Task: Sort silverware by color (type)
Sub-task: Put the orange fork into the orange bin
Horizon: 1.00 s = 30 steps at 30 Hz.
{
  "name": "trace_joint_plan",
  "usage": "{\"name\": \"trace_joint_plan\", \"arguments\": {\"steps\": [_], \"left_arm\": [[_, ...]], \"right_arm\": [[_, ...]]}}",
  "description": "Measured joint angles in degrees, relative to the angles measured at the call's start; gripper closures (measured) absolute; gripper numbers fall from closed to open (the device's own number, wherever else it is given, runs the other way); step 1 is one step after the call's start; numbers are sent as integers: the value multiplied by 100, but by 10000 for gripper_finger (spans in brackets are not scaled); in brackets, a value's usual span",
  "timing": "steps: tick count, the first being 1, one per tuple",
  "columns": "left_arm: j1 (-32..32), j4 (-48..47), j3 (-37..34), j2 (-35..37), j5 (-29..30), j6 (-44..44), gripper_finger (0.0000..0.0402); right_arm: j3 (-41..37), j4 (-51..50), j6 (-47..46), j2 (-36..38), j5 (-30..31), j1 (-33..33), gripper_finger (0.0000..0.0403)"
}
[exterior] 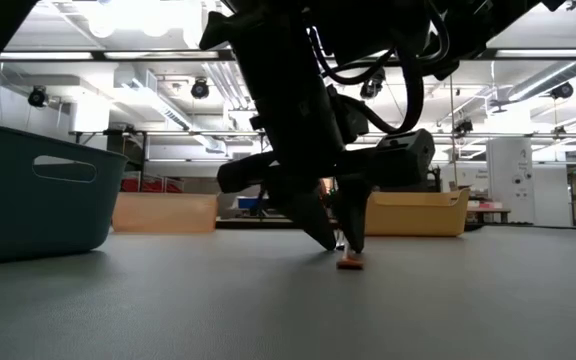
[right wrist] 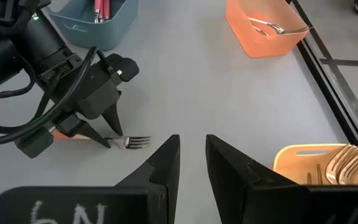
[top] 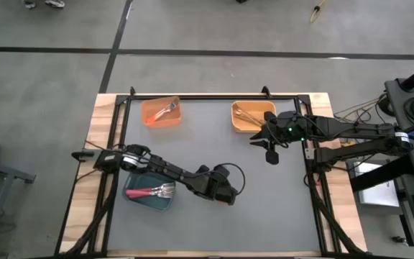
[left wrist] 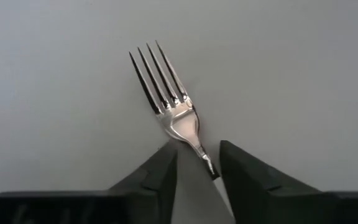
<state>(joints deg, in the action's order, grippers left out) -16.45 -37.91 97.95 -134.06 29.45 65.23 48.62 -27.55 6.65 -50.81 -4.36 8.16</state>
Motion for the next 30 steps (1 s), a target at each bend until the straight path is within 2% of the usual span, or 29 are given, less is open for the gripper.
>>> {"name": "trace_joint_plan", "arguments": {"steps": [7,14,20,30], "left_arm": [[19,-11,-7,80,-48,-142,393],[75,-293,-56,428,-253,-647,399],[82,-944,-35,1054,-5,-1061,400],[457,-2226,-98,2611,-177,-3357,401]], "right_arm": [[0,0,70,0,0,0,335],[0,-1,19,0,0,0,335],[-15,-6,35,-2,0,0,335],[-31,14,90,-2,0,0,335]]}}
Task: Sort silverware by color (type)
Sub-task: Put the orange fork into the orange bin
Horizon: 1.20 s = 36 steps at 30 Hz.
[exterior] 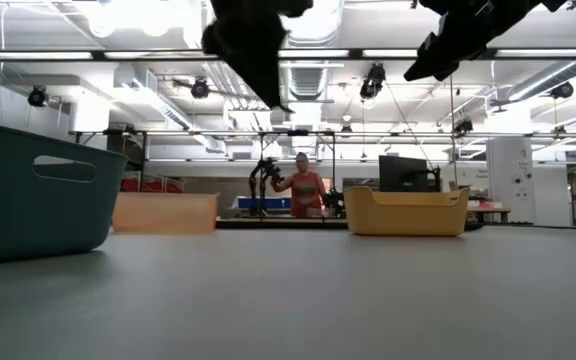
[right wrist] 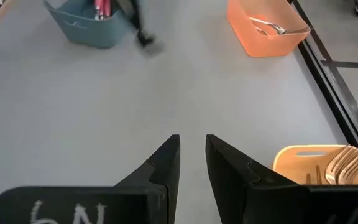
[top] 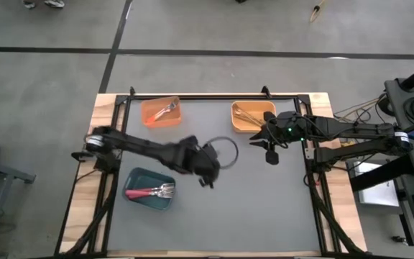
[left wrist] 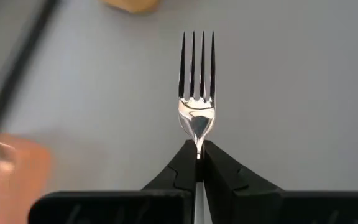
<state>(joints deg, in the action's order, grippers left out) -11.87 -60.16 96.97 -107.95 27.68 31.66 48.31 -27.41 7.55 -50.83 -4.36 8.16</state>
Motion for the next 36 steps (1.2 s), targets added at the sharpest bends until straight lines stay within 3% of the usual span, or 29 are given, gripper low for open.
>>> {"name": "trace_joint_plan", "arguments": {"steps": [9,22,27,36], "left_arm": [[882,-560,-164,1169,3,-1974,401],[2521,-228,-296,1928,-181,-3533,401],[3039,569,-873,2263,-901,-4033,402],[3953,1360,-2100,2543,-1193,-4613,402]], "right_arm": [[-4,309,149,0,-4,0,335],[-226,773,162,0,-2,0,335],[-255,837,151,0,-2,0,335],[-313,847,149,0,0,0,335]]}}
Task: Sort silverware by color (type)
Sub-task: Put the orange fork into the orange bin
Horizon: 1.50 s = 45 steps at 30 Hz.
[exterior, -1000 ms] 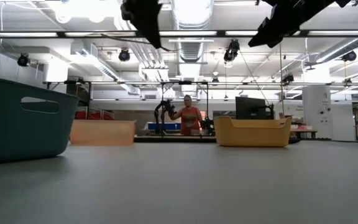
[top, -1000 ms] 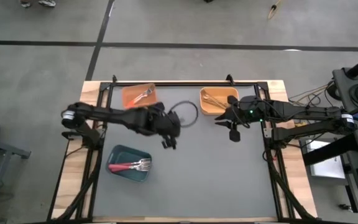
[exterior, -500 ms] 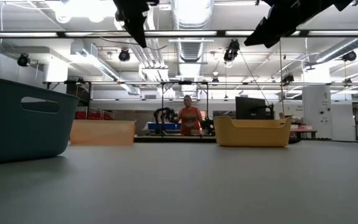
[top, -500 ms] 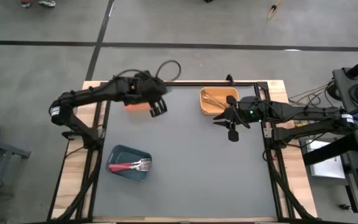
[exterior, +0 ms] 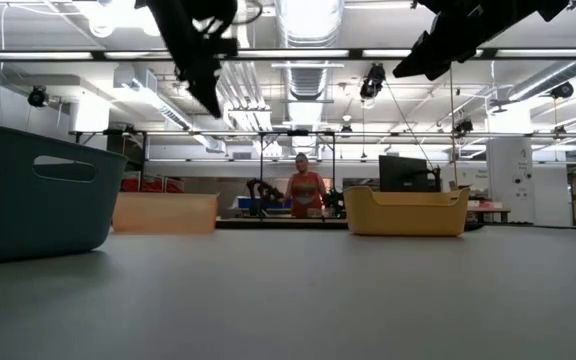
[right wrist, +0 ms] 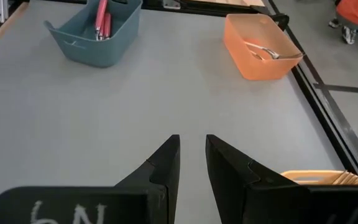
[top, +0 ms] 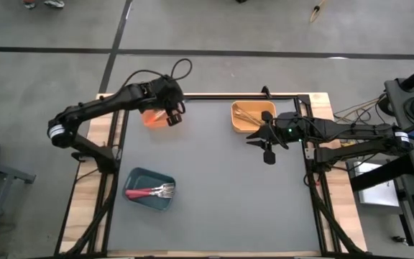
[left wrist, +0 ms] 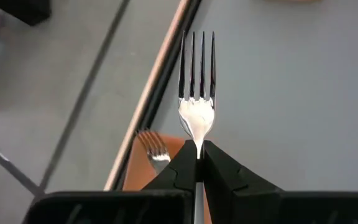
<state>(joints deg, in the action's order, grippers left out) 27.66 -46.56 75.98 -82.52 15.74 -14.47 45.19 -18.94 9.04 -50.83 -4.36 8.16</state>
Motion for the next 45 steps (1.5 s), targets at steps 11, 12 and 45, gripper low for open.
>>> {"name": "trace_joint_plan", "arguments": {"steps": [11,12,45], "left_arm": [[1303,1028,-1107,-6,-520,-990,401],[1417,1102,-1161,-24,-612,-1044,401],[2356,3646,-3067,-230,-1477,-838,401]], "right_arm": [[0,0,105,0,193,0,335],[-2,1,106,0,206,0,335],[-37,42,154,0,299,11,335]]}}
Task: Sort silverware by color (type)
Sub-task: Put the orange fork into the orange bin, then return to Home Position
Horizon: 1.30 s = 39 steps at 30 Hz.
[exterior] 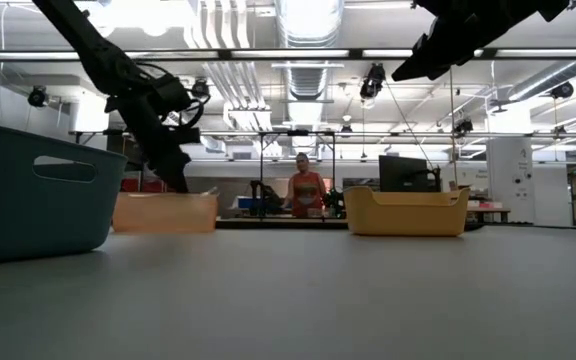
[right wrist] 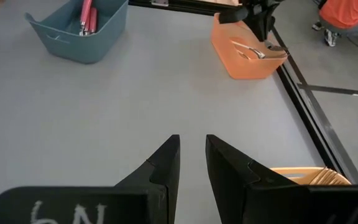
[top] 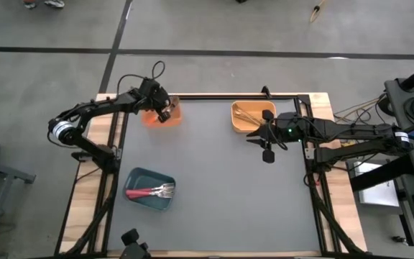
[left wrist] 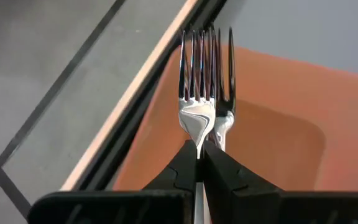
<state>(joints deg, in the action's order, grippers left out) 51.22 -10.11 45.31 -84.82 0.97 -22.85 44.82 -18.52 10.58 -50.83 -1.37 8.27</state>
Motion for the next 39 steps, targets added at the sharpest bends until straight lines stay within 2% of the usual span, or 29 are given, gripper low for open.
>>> {"name": "trace_joint_plan", "arguments": {"steps": [28,39], "left_arm": [[66,194,-276,-28,261,306,401],[66,199,-276,-28,289,348,377]], "right_arm": [[0,0,98,0,0,0,335],[0,1,99,0,0,0,335]]}}
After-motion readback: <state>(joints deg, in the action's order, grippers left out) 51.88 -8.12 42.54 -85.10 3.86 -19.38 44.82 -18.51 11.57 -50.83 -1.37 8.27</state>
